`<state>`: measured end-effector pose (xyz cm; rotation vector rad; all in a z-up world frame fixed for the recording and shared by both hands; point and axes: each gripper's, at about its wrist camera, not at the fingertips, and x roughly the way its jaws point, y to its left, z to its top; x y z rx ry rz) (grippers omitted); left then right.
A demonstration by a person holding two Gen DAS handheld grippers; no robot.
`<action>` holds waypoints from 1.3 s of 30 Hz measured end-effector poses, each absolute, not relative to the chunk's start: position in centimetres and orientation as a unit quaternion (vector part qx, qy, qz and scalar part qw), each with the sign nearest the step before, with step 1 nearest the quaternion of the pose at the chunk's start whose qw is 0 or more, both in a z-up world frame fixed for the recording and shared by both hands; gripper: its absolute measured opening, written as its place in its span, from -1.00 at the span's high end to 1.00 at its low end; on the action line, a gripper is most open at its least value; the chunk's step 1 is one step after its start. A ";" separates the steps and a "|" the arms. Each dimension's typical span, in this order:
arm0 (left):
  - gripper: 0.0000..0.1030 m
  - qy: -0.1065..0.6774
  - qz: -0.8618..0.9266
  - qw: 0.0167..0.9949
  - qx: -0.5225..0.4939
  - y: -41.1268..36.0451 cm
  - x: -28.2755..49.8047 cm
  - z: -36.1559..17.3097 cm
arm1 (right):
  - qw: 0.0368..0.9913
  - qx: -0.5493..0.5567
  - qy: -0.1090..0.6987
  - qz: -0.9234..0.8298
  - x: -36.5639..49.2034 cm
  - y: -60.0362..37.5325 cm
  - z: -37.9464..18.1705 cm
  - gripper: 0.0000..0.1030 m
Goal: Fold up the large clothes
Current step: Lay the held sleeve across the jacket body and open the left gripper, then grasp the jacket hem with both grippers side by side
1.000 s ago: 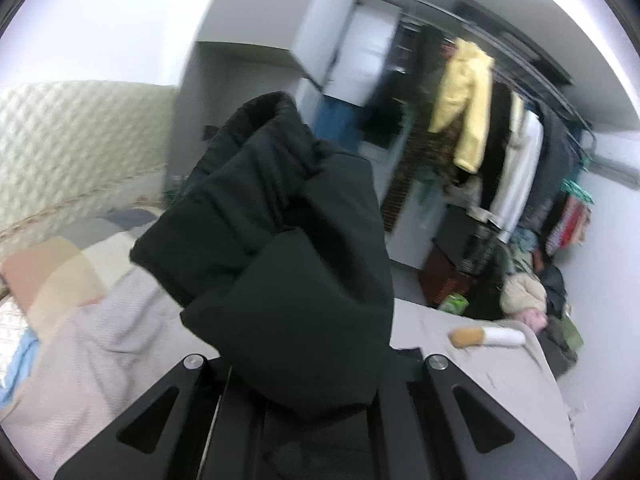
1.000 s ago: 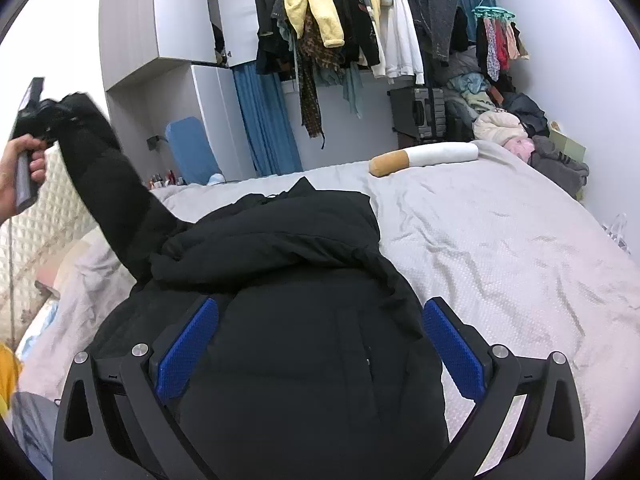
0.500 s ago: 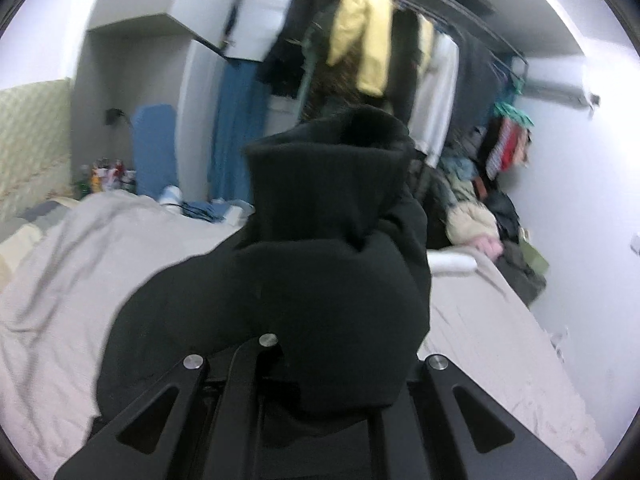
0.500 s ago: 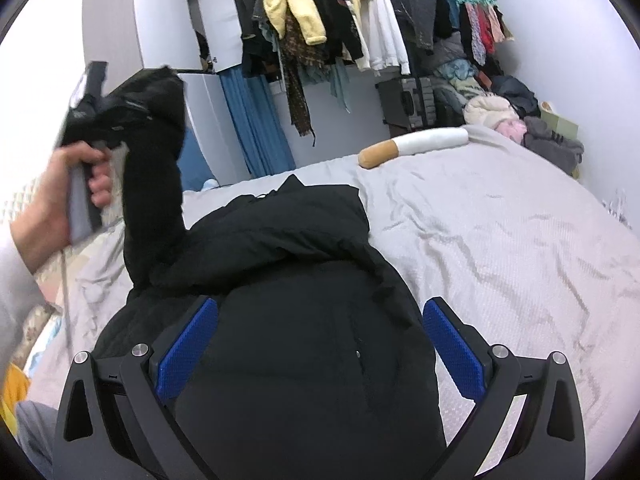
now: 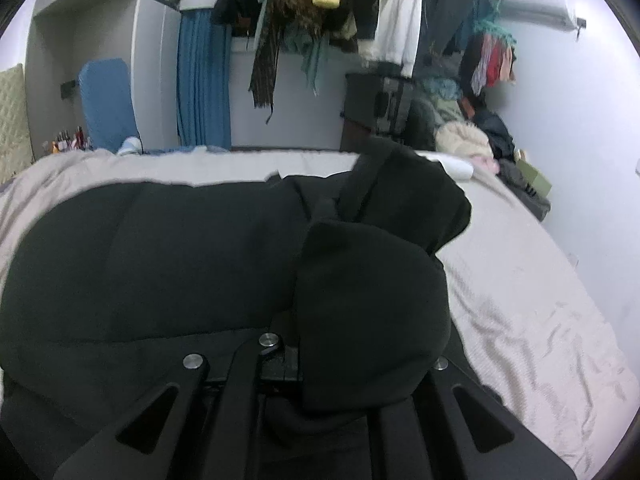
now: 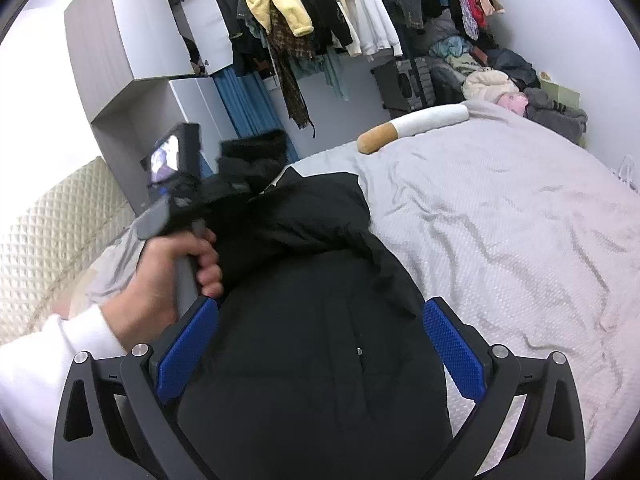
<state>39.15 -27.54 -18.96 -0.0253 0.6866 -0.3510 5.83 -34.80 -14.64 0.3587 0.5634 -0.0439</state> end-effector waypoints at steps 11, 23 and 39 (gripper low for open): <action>0.88 0.350 -0.167 0.922 0.014 -29.4 40.3 -22.8 | 0.938 0.177 0.297 -0.027 7.1 -35.0 -16.1 -1.00; -0.01 0.349 -0.160 0.922 0.049 -25.2 35.6 -18.8 | 0.948 0.138 0.284 -0.046 6.9 -33.8 -14.9 -1.00; -0.99 0.273 -0.088 0.958 -0.023 -4.4 33.2 -9.2 | 0.966 0.043 0.254 0.018 13.8 -28.0 -9.9 -1.00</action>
